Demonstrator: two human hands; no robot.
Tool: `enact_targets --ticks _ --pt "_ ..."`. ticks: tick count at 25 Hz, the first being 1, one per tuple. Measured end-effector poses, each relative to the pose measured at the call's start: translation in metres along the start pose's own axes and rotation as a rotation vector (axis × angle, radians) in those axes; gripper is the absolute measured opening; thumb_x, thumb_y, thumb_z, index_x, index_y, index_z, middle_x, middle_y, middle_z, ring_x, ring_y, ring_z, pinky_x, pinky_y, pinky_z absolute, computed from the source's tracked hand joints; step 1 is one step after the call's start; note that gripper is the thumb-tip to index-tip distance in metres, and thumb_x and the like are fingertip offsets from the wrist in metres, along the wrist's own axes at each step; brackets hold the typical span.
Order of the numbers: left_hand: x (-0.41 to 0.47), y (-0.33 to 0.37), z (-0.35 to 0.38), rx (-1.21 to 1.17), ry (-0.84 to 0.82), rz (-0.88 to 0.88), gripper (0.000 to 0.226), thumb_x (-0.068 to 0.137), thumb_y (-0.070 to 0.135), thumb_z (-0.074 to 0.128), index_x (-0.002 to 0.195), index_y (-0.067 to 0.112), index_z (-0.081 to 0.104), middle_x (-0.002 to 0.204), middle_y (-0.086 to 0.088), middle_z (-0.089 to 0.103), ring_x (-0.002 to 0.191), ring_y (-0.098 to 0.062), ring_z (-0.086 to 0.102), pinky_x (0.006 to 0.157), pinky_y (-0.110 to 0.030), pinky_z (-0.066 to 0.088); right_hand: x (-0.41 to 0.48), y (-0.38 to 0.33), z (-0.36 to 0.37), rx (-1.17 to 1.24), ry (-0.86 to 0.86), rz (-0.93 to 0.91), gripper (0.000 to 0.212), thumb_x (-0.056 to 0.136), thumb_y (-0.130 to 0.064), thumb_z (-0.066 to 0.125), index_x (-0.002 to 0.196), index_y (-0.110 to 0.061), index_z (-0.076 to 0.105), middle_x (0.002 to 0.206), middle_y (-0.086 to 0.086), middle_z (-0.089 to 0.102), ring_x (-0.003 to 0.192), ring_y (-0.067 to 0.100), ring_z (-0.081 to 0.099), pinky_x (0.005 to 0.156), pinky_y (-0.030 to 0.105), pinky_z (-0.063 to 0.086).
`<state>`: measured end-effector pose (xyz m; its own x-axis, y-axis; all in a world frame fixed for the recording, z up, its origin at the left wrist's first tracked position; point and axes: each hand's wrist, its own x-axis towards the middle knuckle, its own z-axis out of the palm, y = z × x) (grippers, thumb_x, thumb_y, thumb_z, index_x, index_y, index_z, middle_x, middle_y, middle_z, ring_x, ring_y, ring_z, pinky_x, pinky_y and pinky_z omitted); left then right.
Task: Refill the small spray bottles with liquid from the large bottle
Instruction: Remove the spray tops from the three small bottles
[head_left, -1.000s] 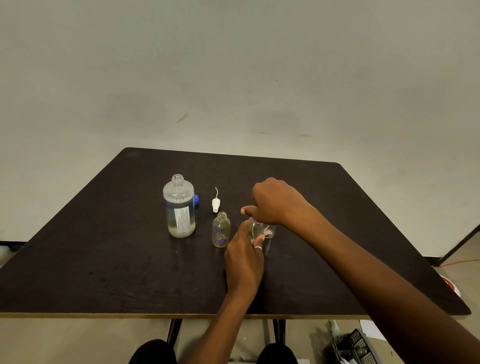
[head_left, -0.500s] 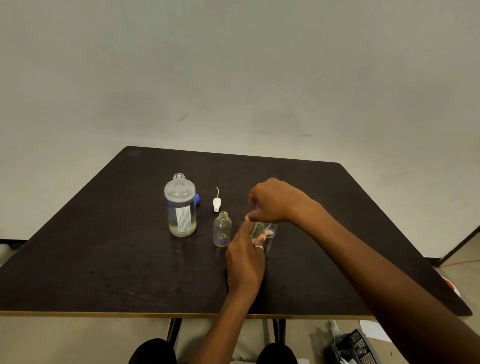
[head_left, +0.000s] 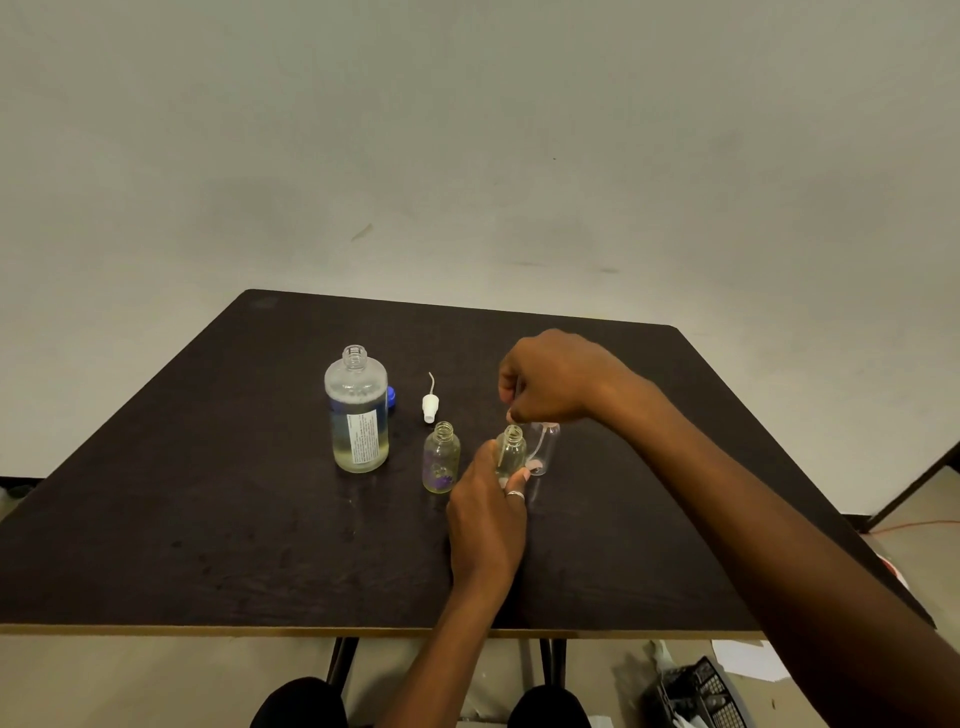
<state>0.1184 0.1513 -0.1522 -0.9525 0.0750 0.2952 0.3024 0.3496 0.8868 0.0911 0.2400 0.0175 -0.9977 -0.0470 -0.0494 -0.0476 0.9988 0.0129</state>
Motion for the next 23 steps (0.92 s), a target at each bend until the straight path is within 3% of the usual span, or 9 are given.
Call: enact_targets --ticks 5,9,13,16,17,20,23 --pt "-0.001 0.002 -0.002 -0.002 -0.008 -0.002 0.043 0.09 0.017 0.067 0.131 0.02 0.056 0.114 0.005 0.068 0.099 -0.002 0.06 0.071 0.0 0.036 -0.005 -0.004 -0.05 0.004 -0.048 0.028 0.007 0.071 -0.025 0.073 0.077 -0.024 0.073 0.082 -0.004 0.073 0.081 0.015 0.067 0.078 0.04 0.058" --pt "-0.001 -0.001 -0.003 -0.022 -0.015 0.012 0.043 0.09 0.016 0.067 0.131 0.021 0.056 0.114 0.007 0.068 0.097 0.001 0.058 0.071 0.004 0.037 0.0 -0.013 -0.08 0.0 0.03 0.088 0.009 0.071 -0.019 0.069 0.08 -0.022 0.072 0.078 0.001 0.071 0.079 0.019 0.067 0.071 0.034 0.057" --pt "-0.002 0.0 -0.004 -0.022 -0.011 0.017 0.043 0.09 0.016 0.067 0.131 0.021 0.056 0.112 0.008 0.067 0.096 0.004 0.056 0.071 0.004 0.037 0.036 -0.018 -0.063 -0.036 0.103 0.159 0.021 0.074 -0.017 0.06 0.091 -0.015 0.072 0.09 0.006 0.068 0.082 0.023 0.064 0.066 0.029 0.054" --pt "-0.002 0.0 -0.004 -0.051 -0.01 0.008 0.043 0.09 0.017 0.066 0.132 0.023 0.055 0.115 0.009 0.067 0.103 -0.002 0.061 0.079 -0.001 0.04 0.064 -0.023 -0.03 -0.054 0.077 0.22 0.006 0.078 -0.012 0.061 0.074 -0.008 0.061 0.079 0.009 0.059 0.064 0.018 0.054 0.051 0.024 0.041" --pt "-0.002 0.0 -0.004 -0.053 -0.008 0.002 0.044 0.09 0.017 0.066 0.132 0.023 0.055 0.116 0.008 0.067 0.105 -0.003 0.061 0.082 -0.005 0.043 0.073 -0.024 -0.018 -0.054 0.069 0.241 0.013 0.079 -0.012 0.062 0.068 -0.009 0.055 0.076 0.009 0.057 0.061 0.017 0.052 0.05 0.025 0.039" --pt "-0.002 -0.002 -0.002 -0.043 0.002 -0.017 0.046 0.089 0.018 0.067 0.134 0.023 0.054 0.12 0.005 0.066 0.109 -0.008 0.063 0.089 -0.02 0.052 0.097 -0.021 0.015 -0.051 0.002 0.299 0.015 0.077 -0.006 0.061 0.063 -0.008 0.056 0.072 0.008 0.061 0.062 0.018 0.059 0.055 0.026 0.048" --pt "0.0 -0.004 0.001 -0.016 -0.002 -0.039 0.048 0.091 0.023 0.067 0.136 0.024 0.052 0.126 0.005 0.064 0.115 -0.009 0.061 0.094 -0.023 0.05 0.115 -0.017 0.037 -0.057 -0.114 0.343 0.006 0.074 -0.006 0.066 0.069 -0.007 0.07 0.074 0.008 0.072 0.069 0.02 0.07 0.07 0.032 0.06"
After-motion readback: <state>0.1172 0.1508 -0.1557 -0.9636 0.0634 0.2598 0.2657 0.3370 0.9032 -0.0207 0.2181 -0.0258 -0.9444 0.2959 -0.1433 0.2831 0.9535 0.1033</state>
